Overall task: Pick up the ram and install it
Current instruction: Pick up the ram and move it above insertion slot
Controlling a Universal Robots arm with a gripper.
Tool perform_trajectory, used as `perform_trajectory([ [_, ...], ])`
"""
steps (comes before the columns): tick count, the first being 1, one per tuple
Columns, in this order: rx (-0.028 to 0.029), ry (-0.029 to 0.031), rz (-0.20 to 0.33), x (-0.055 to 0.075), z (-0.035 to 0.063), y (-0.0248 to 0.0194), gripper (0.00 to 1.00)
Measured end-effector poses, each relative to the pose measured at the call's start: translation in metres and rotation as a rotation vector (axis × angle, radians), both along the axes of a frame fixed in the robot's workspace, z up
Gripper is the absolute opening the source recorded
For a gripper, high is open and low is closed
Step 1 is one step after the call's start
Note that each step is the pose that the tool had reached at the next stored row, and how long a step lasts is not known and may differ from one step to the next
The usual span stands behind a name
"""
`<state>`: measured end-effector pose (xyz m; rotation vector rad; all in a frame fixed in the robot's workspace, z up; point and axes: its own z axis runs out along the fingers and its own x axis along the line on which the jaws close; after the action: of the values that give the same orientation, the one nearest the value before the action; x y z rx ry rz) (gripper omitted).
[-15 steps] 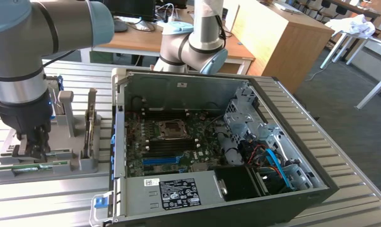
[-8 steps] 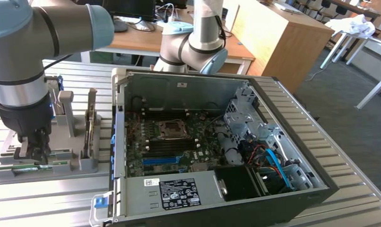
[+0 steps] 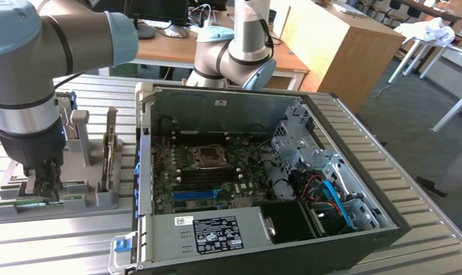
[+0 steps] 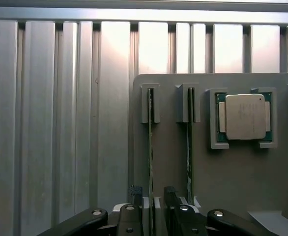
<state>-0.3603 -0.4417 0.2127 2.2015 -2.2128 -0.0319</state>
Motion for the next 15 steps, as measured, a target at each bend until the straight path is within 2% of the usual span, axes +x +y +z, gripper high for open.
perform_trajectory([
  [6,0.0001,-0.0001,0.000,-0.0001,-0.0064,0.0000,0.31],
  [15,0.0001,-0.0002,0.000,-0.0001,-0.0087,-0.0001,0.31],
])
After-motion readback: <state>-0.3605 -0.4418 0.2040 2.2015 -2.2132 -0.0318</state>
